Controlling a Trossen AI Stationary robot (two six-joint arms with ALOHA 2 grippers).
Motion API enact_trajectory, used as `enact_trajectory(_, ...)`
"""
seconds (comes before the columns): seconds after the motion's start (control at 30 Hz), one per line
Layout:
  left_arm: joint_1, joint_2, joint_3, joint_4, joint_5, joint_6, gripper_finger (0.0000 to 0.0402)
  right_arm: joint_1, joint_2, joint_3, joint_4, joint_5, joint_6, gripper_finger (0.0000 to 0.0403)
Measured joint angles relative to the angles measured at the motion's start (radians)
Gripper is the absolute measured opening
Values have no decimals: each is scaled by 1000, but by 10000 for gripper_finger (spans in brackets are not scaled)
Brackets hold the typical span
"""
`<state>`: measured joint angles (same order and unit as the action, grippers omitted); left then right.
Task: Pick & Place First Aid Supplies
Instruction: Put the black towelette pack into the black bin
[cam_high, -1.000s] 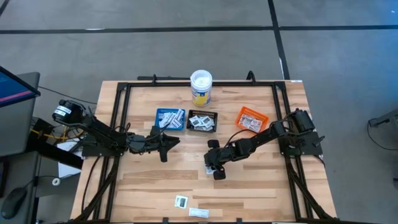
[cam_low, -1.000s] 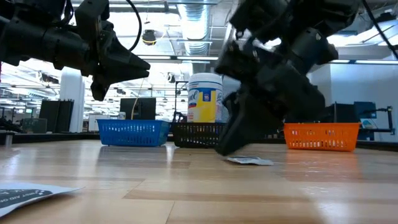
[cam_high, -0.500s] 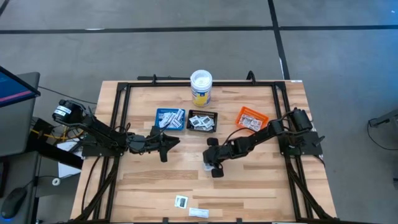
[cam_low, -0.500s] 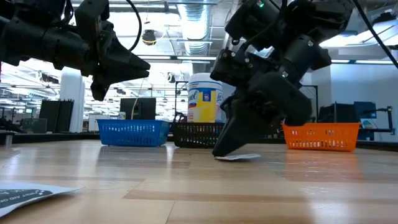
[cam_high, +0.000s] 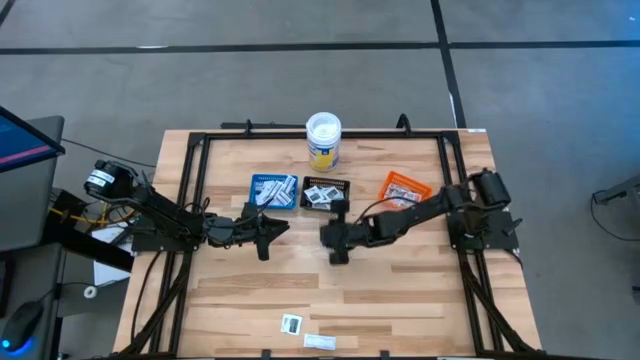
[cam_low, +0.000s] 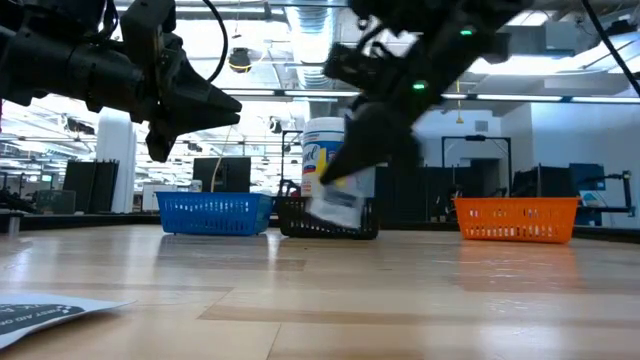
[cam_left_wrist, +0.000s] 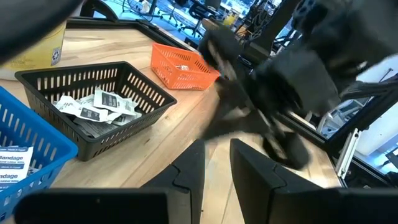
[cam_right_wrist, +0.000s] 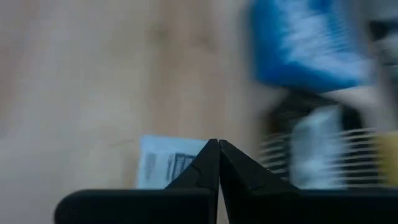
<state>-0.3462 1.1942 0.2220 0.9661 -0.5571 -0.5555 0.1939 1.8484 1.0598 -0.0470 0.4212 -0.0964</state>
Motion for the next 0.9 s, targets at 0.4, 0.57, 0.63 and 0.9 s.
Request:
enact_trajectory(0.4, 0, 0, -6, 0, 0, 0, 76, -191, -54, 71, 33, 323, -44, 2)
enact_trajectory(0.57, 0, 0, -6, 0, 0, 0, 76, -275, -42, 70, -8, 105, 75, 13)
enact_trajectory(0.63, 0, 0, -6, 0, 0, 0, 76, -297, -43, 71, -16, -14, 111, 21)
enact_trajectory(0.9, 0, 0, -6, 0, 0, 0, 76, -315, -44, 71, -62, -132, 151, 68)
